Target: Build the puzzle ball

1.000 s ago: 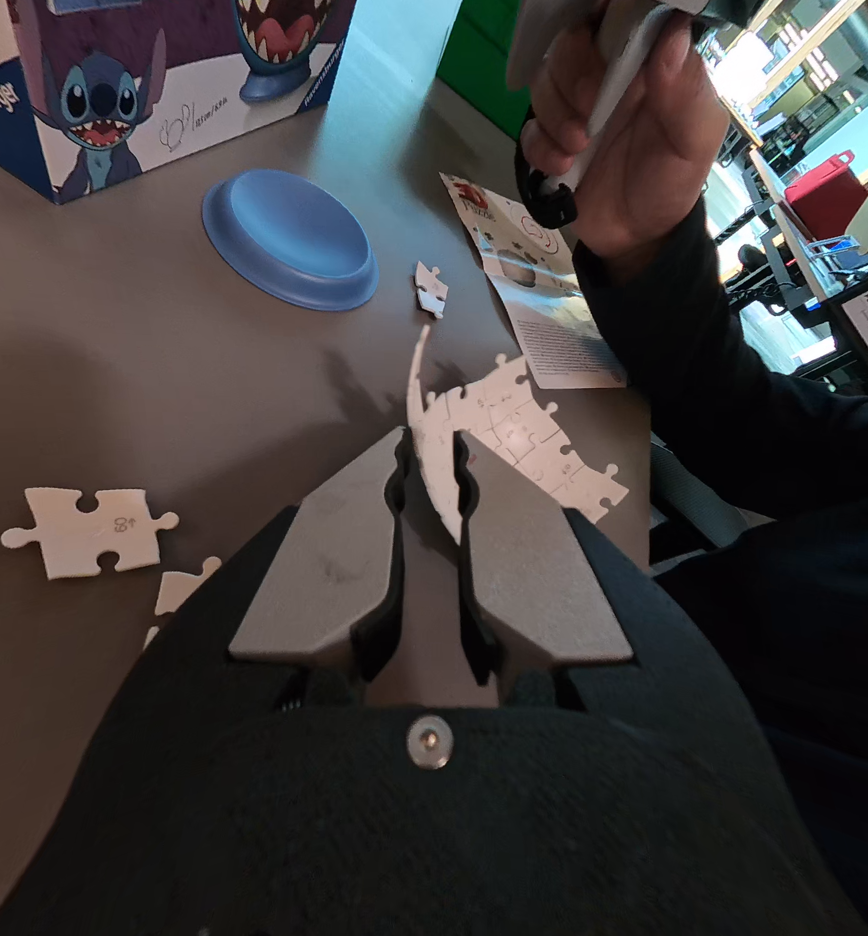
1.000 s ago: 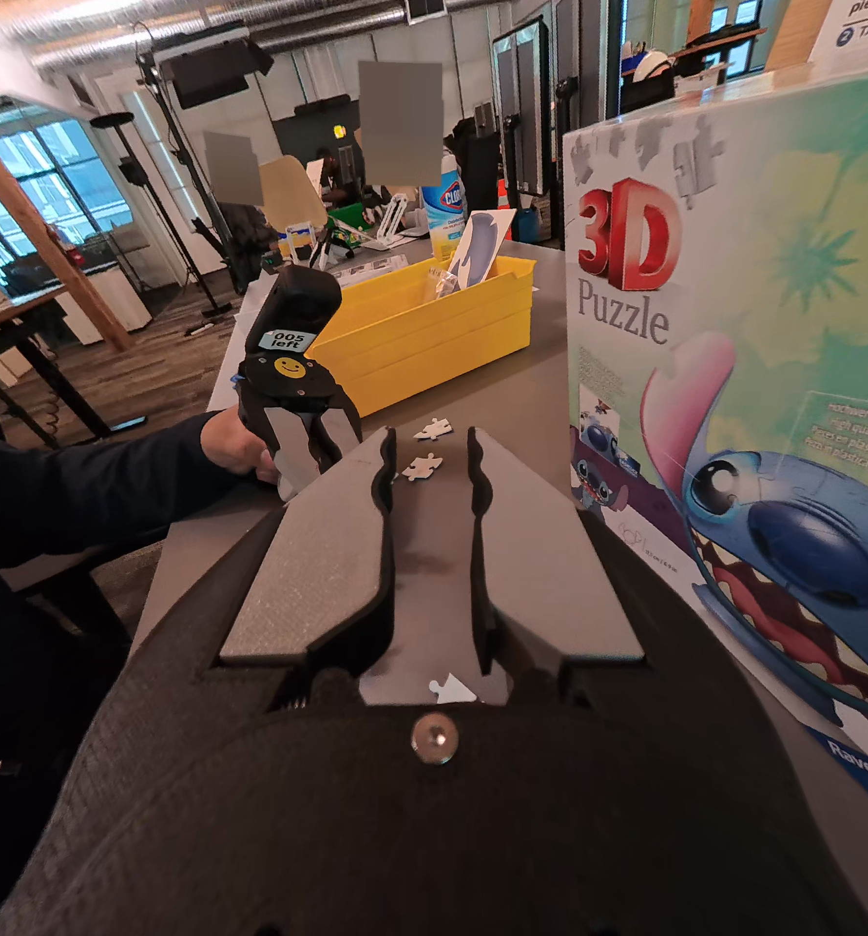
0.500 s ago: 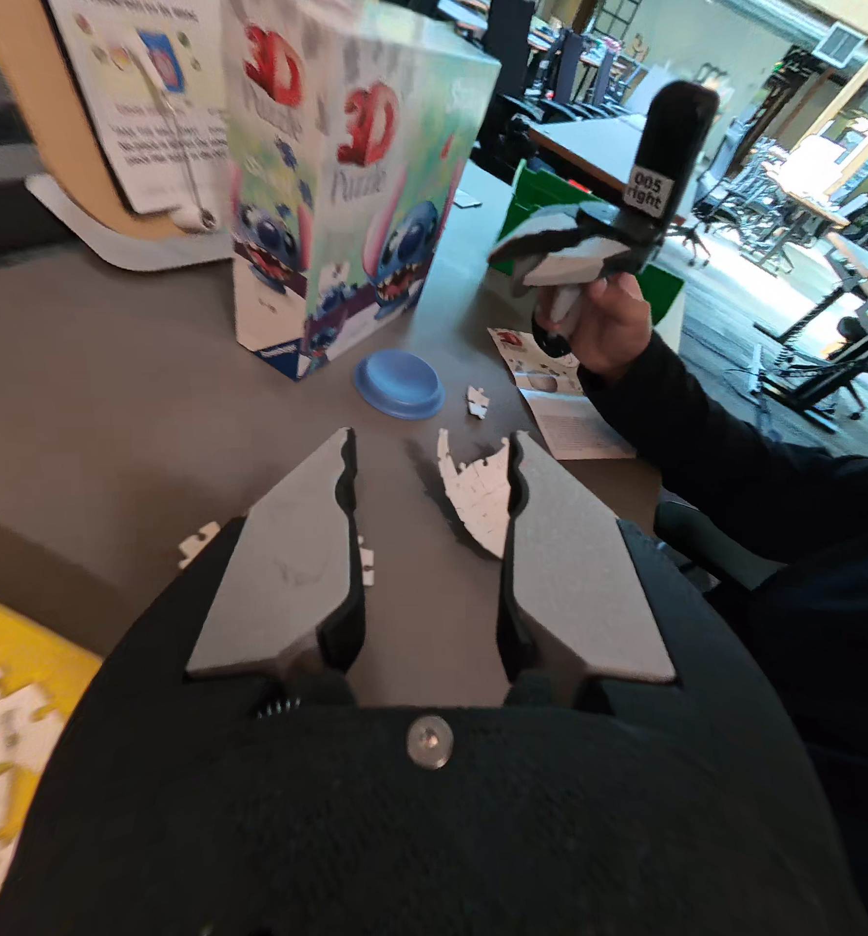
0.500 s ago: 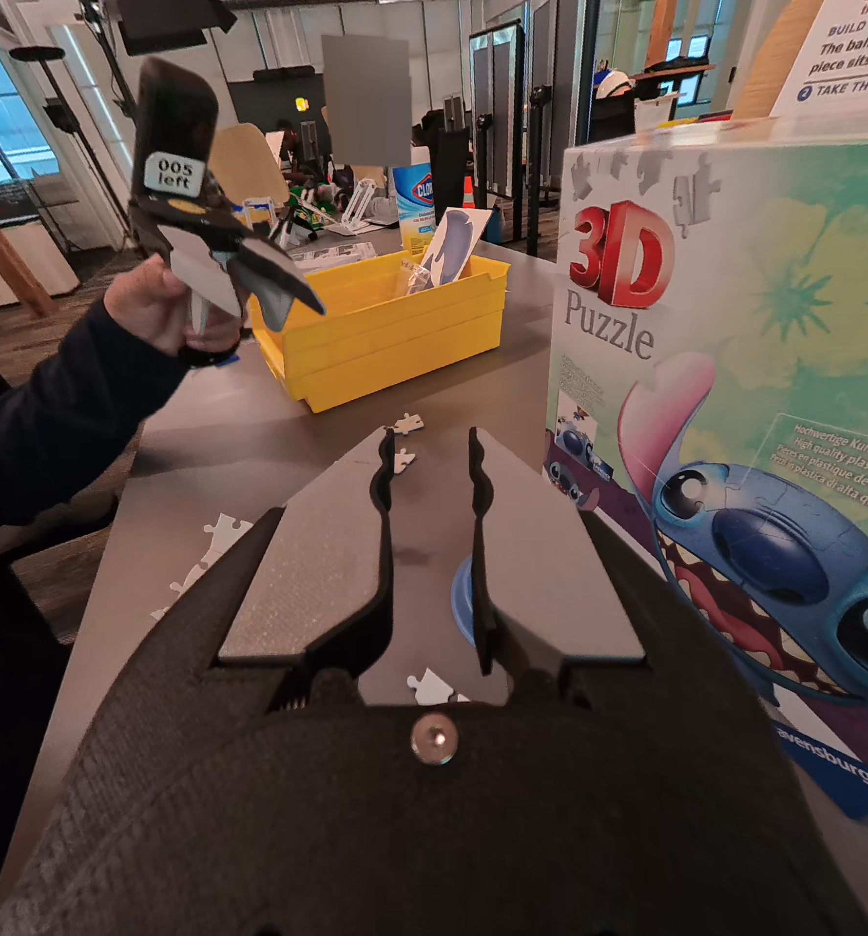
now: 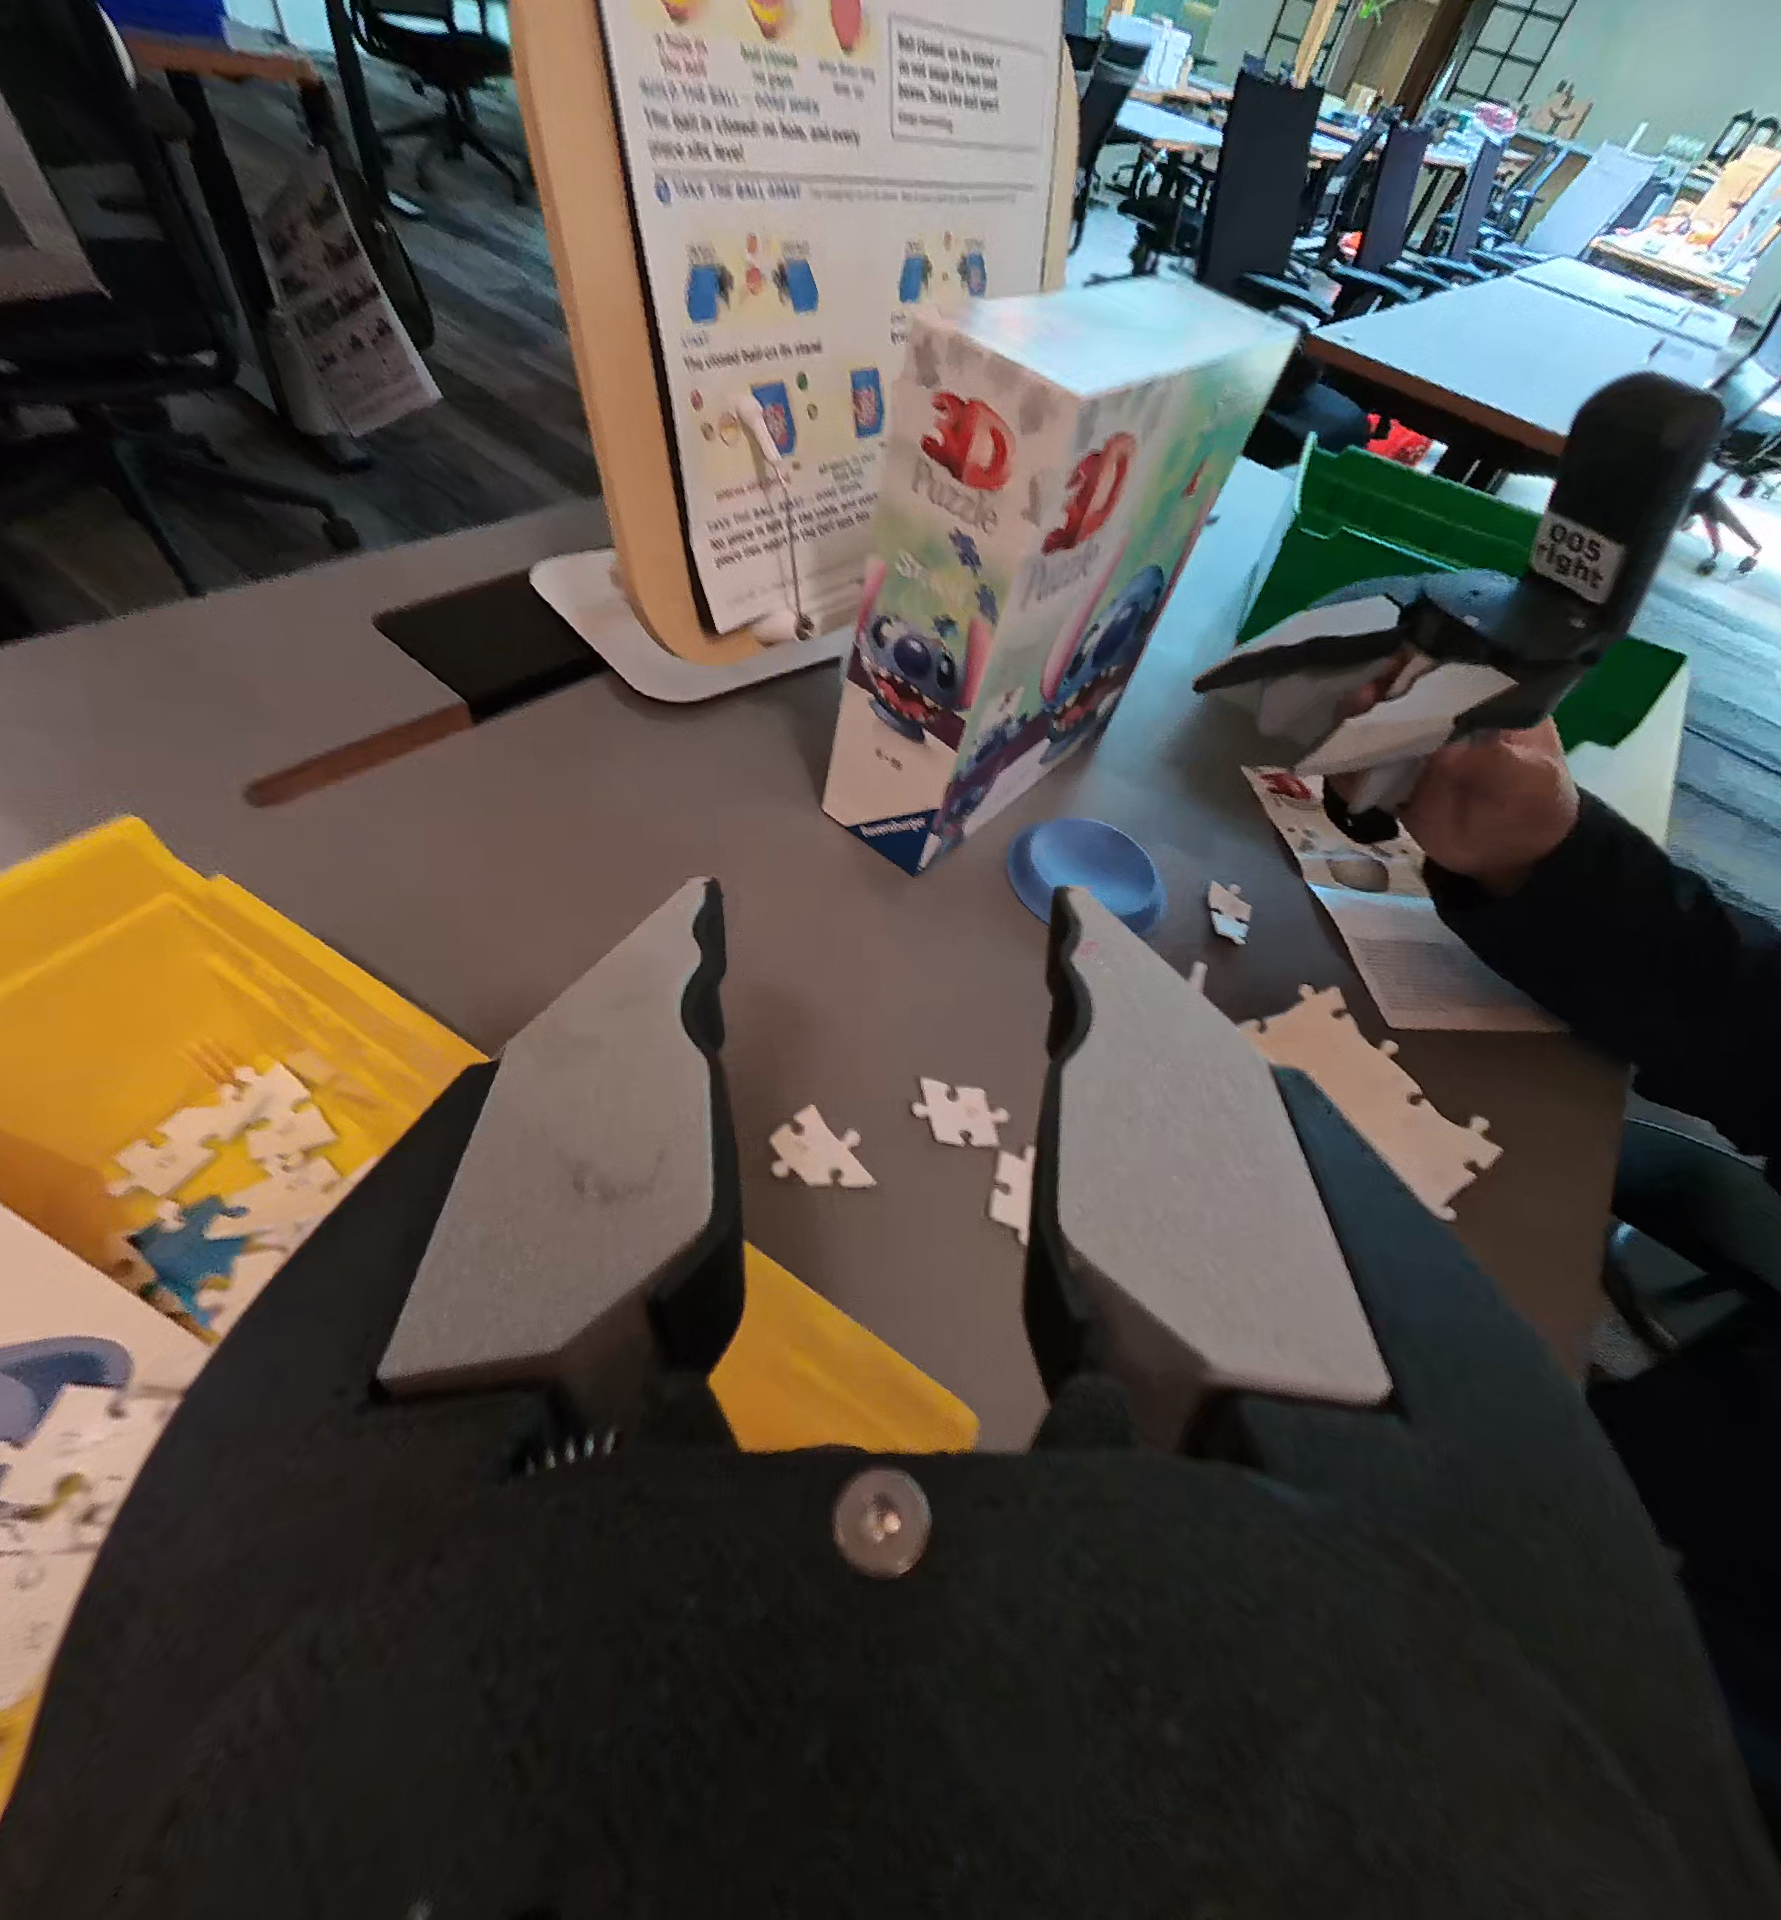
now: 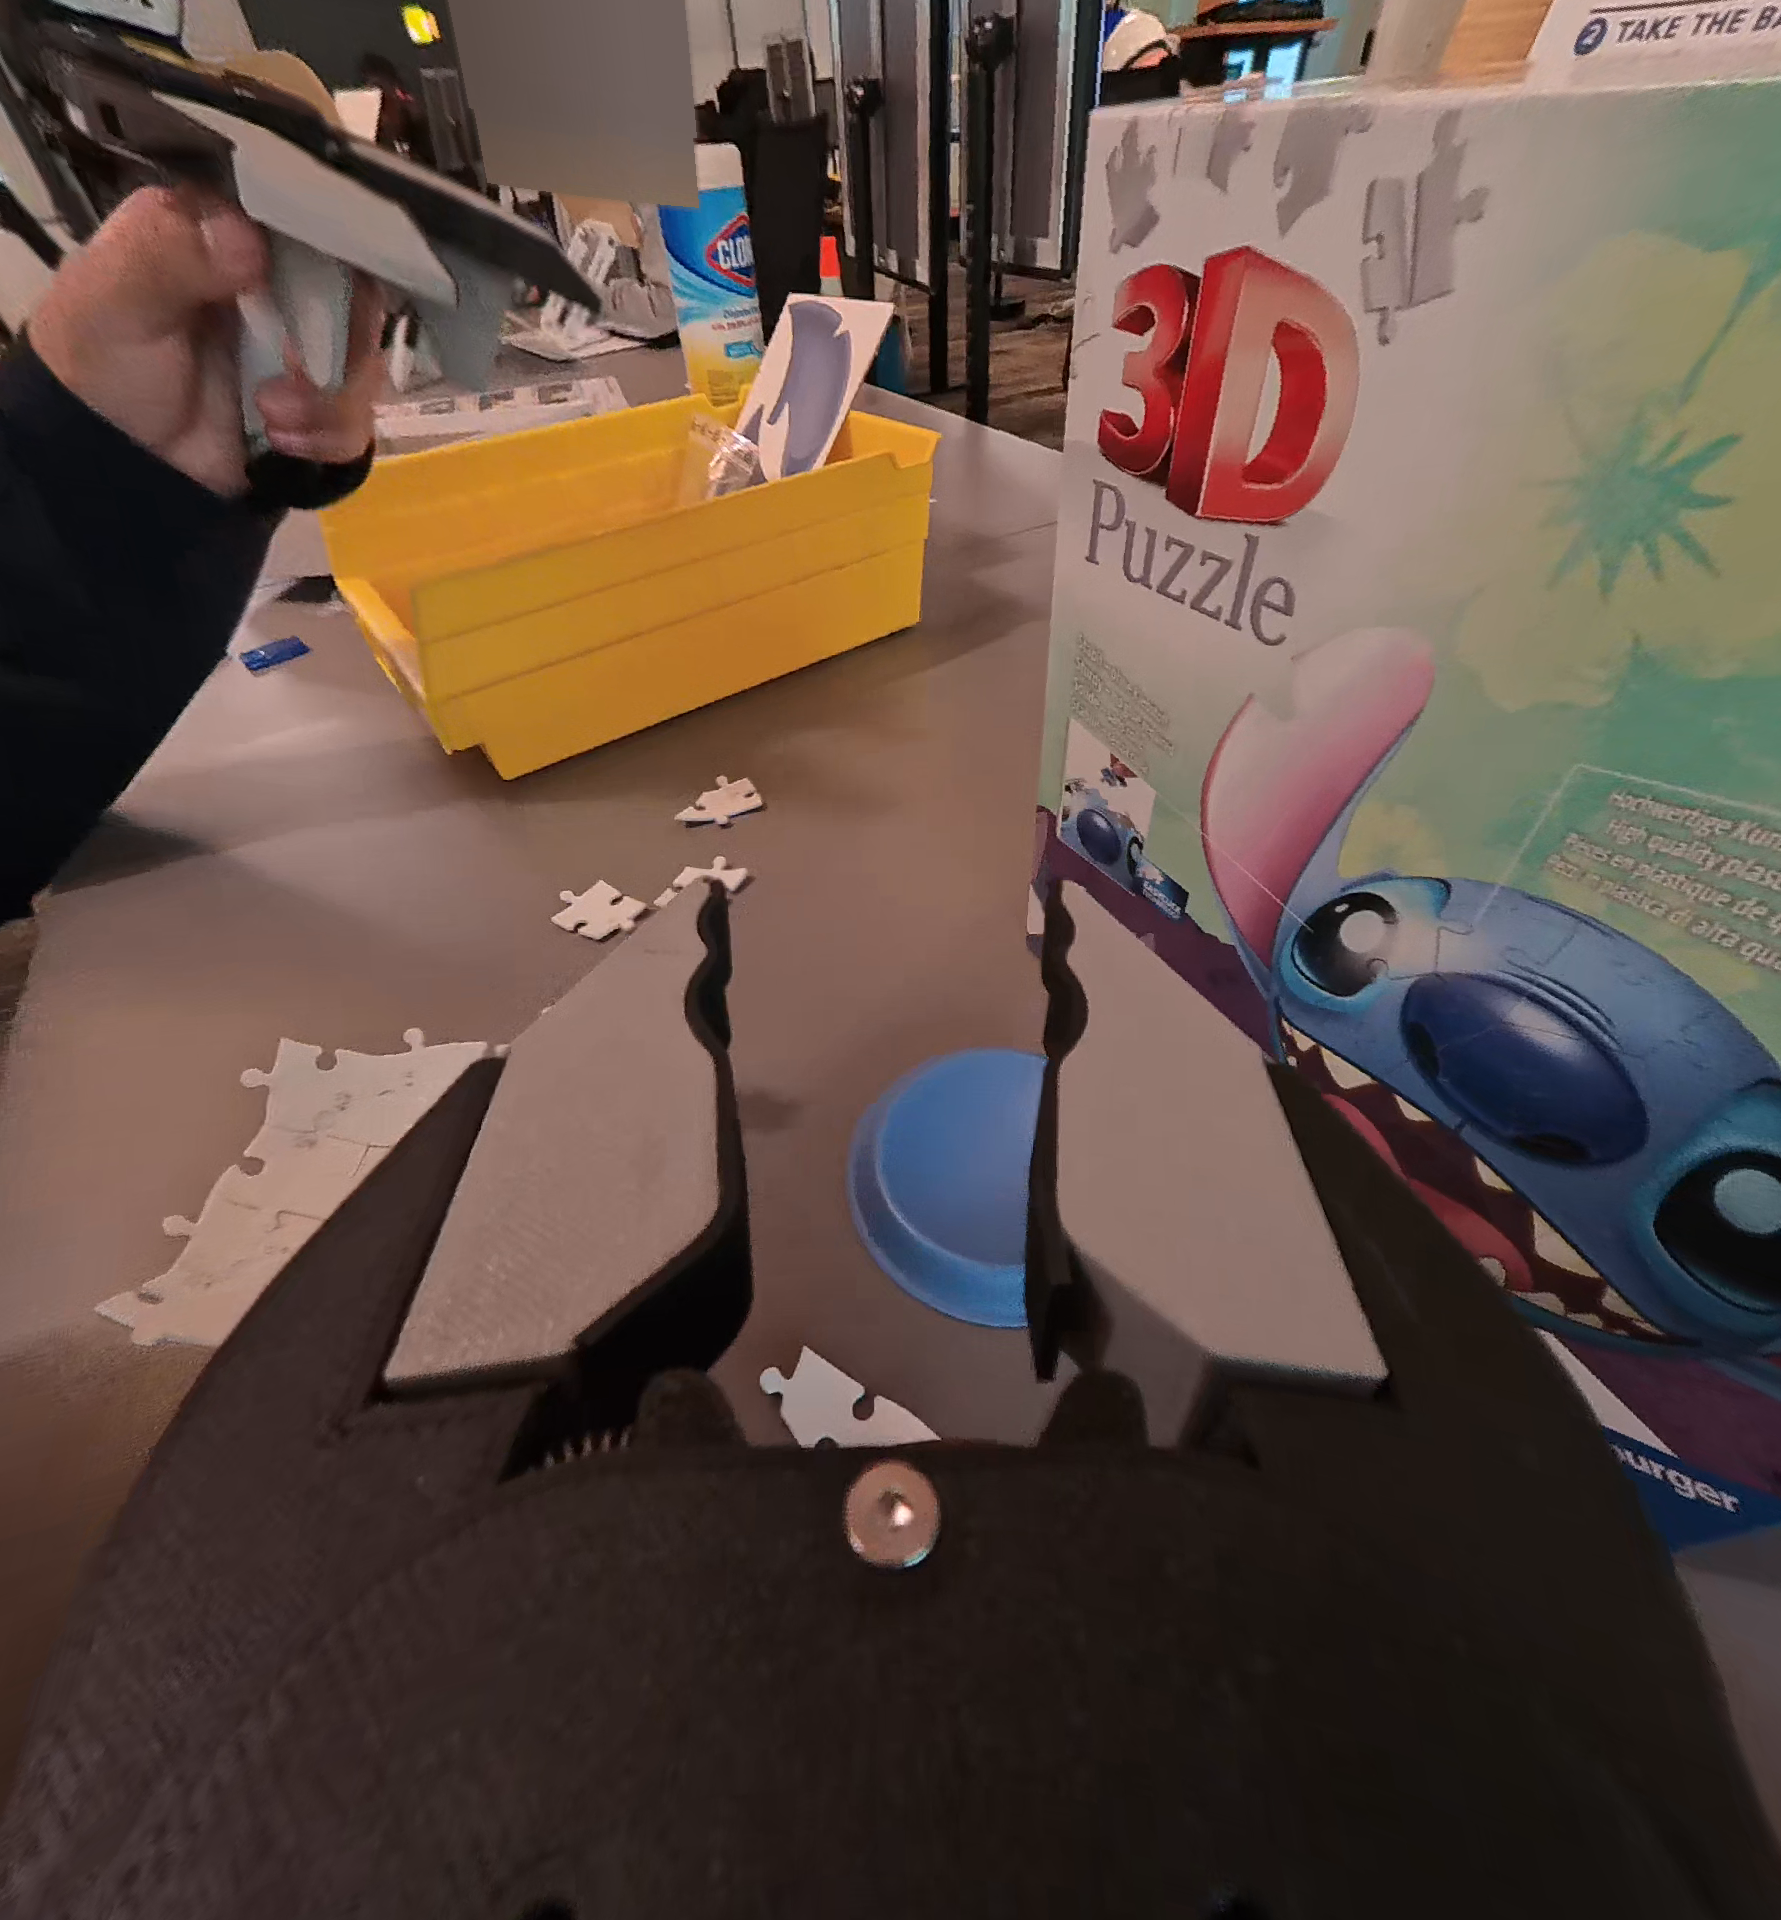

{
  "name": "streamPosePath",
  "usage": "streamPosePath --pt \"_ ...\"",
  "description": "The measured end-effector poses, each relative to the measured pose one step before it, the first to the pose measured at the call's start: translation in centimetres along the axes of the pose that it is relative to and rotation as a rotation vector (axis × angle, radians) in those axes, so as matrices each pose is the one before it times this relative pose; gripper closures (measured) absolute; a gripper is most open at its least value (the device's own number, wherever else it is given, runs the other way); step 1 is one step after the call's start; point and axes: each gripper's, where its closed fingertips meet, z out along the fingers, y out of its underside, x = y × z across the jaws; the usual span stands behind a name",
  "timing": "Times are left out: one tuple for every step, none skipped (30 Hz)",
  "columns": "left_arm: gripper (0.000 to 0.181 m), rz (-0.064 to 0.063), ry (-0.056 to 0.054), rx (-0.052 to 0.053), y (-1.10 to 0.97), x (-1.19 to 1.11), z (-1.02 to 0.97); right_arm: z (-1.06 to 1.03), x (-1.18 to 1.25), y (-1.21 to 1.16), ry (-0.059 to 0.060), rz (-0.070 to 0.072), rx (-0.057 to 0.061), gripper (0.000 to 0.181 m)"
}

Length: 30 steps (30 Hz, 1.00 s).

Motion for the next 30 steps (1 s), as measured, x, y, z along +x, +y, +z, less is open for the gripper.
streamPosePath --pt "0.121 0.0077 -0.0042 0.0173 -0.389 -0.397 -0.033 0.057 0.042 0.043 0.0033 -0.0001 -0.0004 0.123" --pt "0.121 -0.0004 0.0122 0.0245 -0.171 -0.135 0.002 0.070 -0.010 0.024 -0.0004 0.0022 0.0001 0.122" --pt "0.123 -0.0103 0.0313 0.0287 0.057 0.126 -0.031 0.078 0.005 0.041 0.0003 0.0046 0.0001 0.121" --pt "0.123 -0.0217 0.0329 0.0217 0.304 0.074 -0.086 0.104 0.032 0.047 0.0014 0.0062 -0.0010 0.119" --pt "0.124 -0.0280 0.0194 0.0063 0.546 -0.164 -0.121 0.131 0.001 0.092 -0.0006 0.0072 -0.0036 0.117" --pt "0.124 -0.0226 0.0153 -0.0064 0.652 -0.221 -0.039 0.148 -0.035 0.140 -0.0040 0.0061 -0.0070 0.117" --pt "0.124 -0.0210 0.0105 -0.0187 0.660 -0.245 0.066 0.177 -0.027 0.192 -0.0032 0.0042 -0.0102 0.116" --pt "0.124 -0.0181 0.0061 -0.0241 0.568 -0.165 0.145 0.187 0.014 0.230 0.0000 0.0015 -0.0127 0.116" --pt "0.124 -0.0095 0.0017 -0.0236 0.385 0.032 0.214 0.170 0.031 0.251 0.0026 -0.0023 -0.0132 0.116" --pt "0.124 0.0062 -0.0064 -0.0229 0.190 0.238 0.268 0.171 0.040 0.229 0.0036 -0.0045 -0.0124 0.117" --pt "0.124 0.0218 -0.0169 -0.0295 0.162 0.321 0.366 0.143 0.012 0.214 0.0025 -0.0051 -0.0115 0.117" --pt "0.125 0.0264 -0.0261 -0.0424 0.215 0.310 0.451 0.095 -0.038 0.161 0.0012 -0.0056 -0.0102 0.117" --pt "0.126 0.0230 -0.0317 -0.0483 0.216 0.253 0.508 0.064 -0.076 0.106 0.0003 -0.0059 -0.0083 0.117" --pt "0.127 0.0104 -0.0244 -0.0551 0.294 0.307 0.575 0.012 -0.111 0.013 0.0003 -0.0058 -0.0051 0.117" --pt "0.128 -0.0001 -0.0005 -0.0703 0.508 0.548 0.640 -0.036 -0.186 -0.081 -0.0009 -0.0067 -0.0009 0.118" --pt "0.128 -0.0083 0.0157 -0.0821 0.653 0.644 0.765 -0.045 -0.250 -0.150 -0.0030 -0.0071 0.0017 0.118" --pt "0.126 -0.0063 0.0133 -0.0803 0.554 0.469 0.877 -0.049 -0.293 -0.165 -0.0041 -0.0073 0.0021 0.118" --pt "0.124 0.0017 -0.0104 -0.0629 0.275 0.023 0.921 -0.045 -0.287 -0.158 -0.0034 -0.0084 0.0013 0.118" --pt "0.124 0.0096 -0.0288 -0.0505 0.077 -0.324 0.938 -0.048 -0.258 -0.139 -0.0015 -0.0102 -0.0004 0.118" --pt "0.124 0.0072 -0.0341 -0.0532 0.152 -0.512 0.970 -0.038 -0.231 -0.113 0.0002 -0.0106 -0.0013 0.118" --pt "0.124 -0.0064 -0.0305 -0.0604 0.289 -0.536 0.981 -0.056 -0.230 -0.144 0.0001 -0.0101 0.0006 0.118" --pt "0.124 -0.0111 -0.0281 -0.0556 0.279 -0.487 0.950 -0.059 -0.254 -0.186 -0.0021 -0.0090 0.0032 0.119" --pt "0.126 -0.0082 -0.0269 -0.0494 0.285 -0.446 0.905 -0.072 -0.255 -0.187 -0.0026 -0.0064 0.0043 0.119" --pt "0.135 -0.0144 -0.0321 -0.0548 0.462 -0.548 0.840 -0.070 -0.241 -0.199 -0.0030 -0.0048 0.0052 0.119" --pt "0.147 -0.0206 -0.0313 -0.0573 0.531 -0.534 0.693 -0.074 -0.234 -0.202 -0.0045 -0.0057 0.0054 0.119" --pt "0.153 -0.0150 -0.0193 -0.0386 0.301 -0.256 0.509 -0.085 -0.169 -0.158 -0.0018 -0.0065 0.0037 0.120" --pt "0.155 -0.0094 -0.0166 -0.0170 0.043 -0.173 0.352 -0.082 -0.082 -0.145 0.0027 -0.0071 0.0033 0.120" --pt "0.154 -0.0137 -0.0173 -0.0111 -0.030 -0.215 0.276 -0.102 -0.016 -0.145 0.0045 -0.0065 0.0038 0.120" --pt "0.149 -0.0169 -0.0063 -0.0085 -0.070 -0.084 0.302 -0.105 -0.013 -0.134 0.0036 -0.0043 0.0038 0.120" --pt "0.143 -0.0212 -0.0001 -0.0103 -0.035 -0.054 0.374 -0.107 -0.013 -0.153 0.0020 -0.0028 0.0046 0.120"
